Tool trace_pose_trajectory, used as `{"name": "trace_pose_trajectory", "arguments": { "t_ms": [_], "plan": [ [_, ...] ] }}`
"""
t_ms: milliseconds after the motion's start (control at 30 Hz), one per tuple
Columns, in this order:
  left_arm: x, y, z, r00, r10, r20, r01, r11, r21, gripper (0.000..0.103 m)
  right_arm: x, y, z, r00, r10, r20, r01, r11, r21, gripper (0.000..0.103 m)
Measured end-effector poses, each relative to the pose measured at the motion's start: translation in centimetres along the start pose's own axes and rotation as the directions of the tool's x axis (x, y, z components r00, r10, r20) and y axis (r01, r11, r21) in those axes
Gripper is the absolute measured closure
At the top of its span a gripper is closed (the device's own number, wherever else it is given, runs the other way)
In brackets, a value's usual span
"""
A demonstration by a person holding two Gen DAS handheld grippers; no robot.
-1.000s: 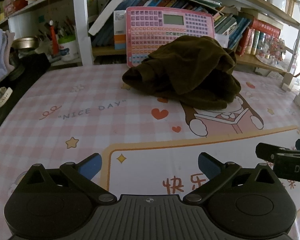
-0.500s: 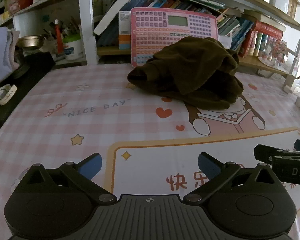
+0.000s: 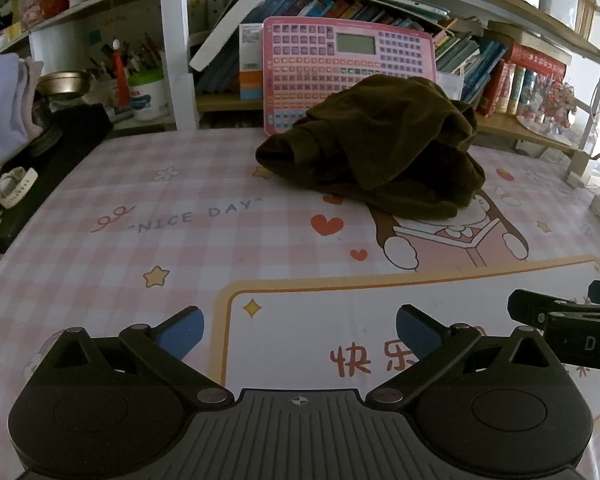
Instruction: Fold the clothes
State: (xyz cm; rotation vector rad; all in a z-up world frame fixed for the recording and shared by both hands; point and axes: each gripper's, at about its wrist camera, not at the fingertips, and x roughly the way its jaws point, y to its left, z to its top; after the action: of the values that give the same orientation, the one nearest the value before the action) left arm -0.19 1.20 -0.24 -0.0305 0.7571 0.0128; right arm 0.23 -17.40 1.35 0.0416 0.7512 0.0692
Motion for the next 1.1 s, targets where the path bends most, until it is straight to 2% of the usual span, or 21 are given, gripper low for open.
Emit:
{"name": "trace_pose_trajectory", "arguments": {
  "t_ms": [800,1100],
  "plan": [
    [-0.6,-2.5,-0.9,1.0,-0.011,-0.013,0.011,1.0,0.016,0.0,-0.7,-2.3,-1.4,1.0,0.016,-0.023,-0.016,1.0,0.017,0.0],
    [-0.2,-4.0,-0.6,1.0,0.023,-0.019,-0.023,1.0,0.004,0.0,0.0,-3.8,-1.0,0.999,0.046,-0.028,-0.046,0.999,0.004,0.0]
  ]
}}
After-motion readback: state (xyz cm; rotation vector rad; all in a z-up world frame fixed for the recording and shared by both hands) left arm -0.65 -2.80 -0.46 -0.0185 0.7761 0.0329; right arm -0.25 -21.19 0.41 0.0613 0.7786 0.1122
